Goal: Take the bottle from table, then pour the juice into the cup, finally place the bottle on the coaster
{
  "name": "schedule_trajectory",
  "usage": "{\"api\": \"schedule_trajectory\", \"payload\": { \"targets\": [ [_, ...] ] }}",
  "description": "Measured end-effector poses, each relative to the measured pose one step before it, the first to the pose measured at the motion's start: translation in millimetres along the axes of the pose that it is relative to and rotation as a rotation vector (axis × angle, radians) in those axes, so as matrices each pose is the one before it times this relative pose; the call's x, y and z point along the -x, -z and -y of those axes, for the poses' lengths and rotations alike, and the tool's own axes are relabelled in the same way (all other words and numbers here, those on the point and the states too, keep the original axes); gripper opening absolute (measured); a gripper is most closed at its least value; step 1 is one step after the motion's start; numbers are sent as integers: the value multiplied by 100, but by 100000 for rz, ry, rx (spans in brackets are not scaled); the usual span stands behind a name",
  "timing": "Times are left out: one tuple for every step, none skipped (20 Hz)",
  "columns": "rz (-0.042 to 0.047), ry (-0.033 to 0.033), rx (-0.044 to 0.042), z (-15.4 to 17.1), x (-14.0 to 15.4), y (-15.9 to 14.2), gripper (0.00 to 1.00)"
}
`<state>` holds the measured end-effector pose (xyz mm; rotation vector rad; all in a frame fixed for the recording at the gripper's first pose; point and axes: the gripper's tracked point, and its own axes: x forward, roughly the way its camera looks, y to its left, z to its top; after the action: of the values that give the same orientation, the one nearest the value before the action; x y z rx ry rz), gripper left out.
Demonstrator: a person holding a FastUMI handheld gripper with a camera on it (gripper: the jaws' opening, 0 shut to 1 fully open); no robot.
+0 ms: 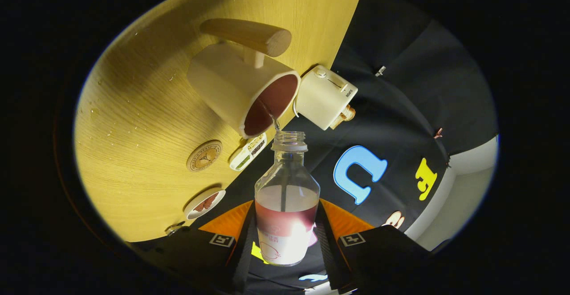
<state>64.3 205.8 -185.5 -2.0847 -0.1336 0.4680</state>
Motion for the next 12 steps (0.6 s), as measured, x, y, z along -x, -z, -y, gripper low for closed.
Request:
{"api": "schedule_trajectory", "payload": {
  "targets": [
    [703, 344, 1417, 48, 2, -130, 70],
    [805, 482, 1304, 77, 14, -107, 70],
    [736, 738, 1431, 173, -105, -102, 70],
    [349, 548, 1409, 154, 54, 22, 70],
    [402, 604, 1143, -2, -31, -68, 70],
    [426, 686, 1277, 101, 32, -12, 70],
    [542, 510, 1603, 130, -41, -47, 70],
    [643, 1008, 1950, 204, 16, -33, 70],
    [803, 1349, 2239, 250, -71, 9, 70],
    [666, 1332, 2061, 261, 13, -6, 70],
    [613, 946, 1827, 66, 29, -113, 70],
    [436, 332, 1256, -40, 64, 25, 70]
  ]
}}
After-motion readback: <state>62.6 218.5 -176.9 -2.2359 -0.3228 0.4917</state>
